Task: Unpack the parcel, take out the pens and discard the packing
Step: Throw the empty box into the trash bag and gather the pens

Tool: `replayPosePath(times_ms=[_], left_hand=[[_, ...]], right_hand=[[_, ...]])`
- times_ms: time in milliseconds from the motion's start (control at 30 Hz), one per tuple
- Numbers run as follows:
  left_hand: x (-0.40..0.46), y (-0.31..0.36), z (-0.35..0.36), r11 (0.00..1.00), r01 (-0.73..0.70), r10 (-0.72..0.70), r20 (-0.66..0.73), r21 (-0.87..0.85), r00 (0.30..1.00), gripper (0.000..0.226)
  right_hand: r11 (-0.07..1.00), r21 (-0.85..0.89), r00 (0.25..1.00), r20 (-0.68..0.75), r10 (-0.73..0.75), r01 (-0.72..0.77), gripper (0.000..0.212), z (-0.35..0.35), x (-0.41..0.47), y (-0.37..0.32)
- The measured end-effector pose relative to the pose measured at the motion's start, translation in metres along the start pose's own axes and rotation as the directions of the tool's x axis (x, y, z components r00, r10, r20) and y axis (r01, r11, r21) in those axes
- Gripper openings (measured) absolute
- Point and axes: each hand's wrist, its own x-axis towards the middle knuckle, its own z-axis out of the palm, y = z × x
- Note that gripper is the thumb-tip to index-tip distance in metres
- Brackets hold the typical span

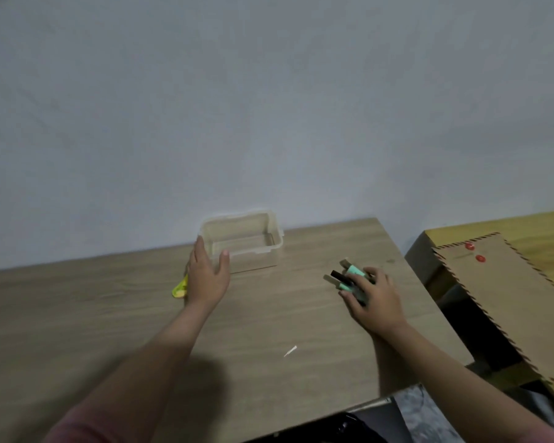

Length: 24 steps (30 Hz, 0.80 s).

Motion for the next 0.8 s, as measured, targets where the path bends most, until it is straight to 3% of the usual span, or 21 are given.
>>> replayPosePath(times_ms=[267, 367, 467, 533, 633, 800], left_hand=[[-0.004, 0.003, 0.001, 0.999, -0.009, 0.009, 0.004, -0.040, 1.000, 0.072], [-0.003, 0.000, -0.002, 0.998, -0.006, 0.007, 0.019, -0.055, 1.000, 0.075], [-0.001, -0.003, -0.004, 0.997, 0.005, -0.003, 0.028, -0.081, 1.000, 0.078], [0.001, -0.003, -0.005, 0.994, 0.018, -0.016, 0.018, -0.110, 1.000, 0.079], [0.002, -0.004, -0.005, 0.987, 0.035, -0.033, 0.012, -0.158, 0.999, 0.081], [0.005, -0.008, -0.005, 0.969, 0.069, -0.068, 0.009, -0.239, 0.998, 0.083]], right_hand=[[0.985, 0.146, 0.995, -0.066, -0.080, 0.089, 0.043, -0.005, 0.009, -0.009], [0.934, 0.322, 0.980, -0.169, -0.101, 0.152, 0.038, -0.020, 0.036, -0.049], [0.866, 0.433, 0.966, -0.177, -0.191, 0.251, 0.036, -0.037, 0.076, -0.102], [0.841, 0.457, 0.956, -0.094, -0.276, 0.288, 0.036, -0.039, 0.104, -0.134], [0.851, 0.469, 0.929, 0.146, -0.340, 0.238, 0.036, -0.027, 0.136, -0.176], [0.884, 0.376, 0.811, 0.402, -0.425, 0.278, 0.041, 0.016, 0.159, -0.204]])
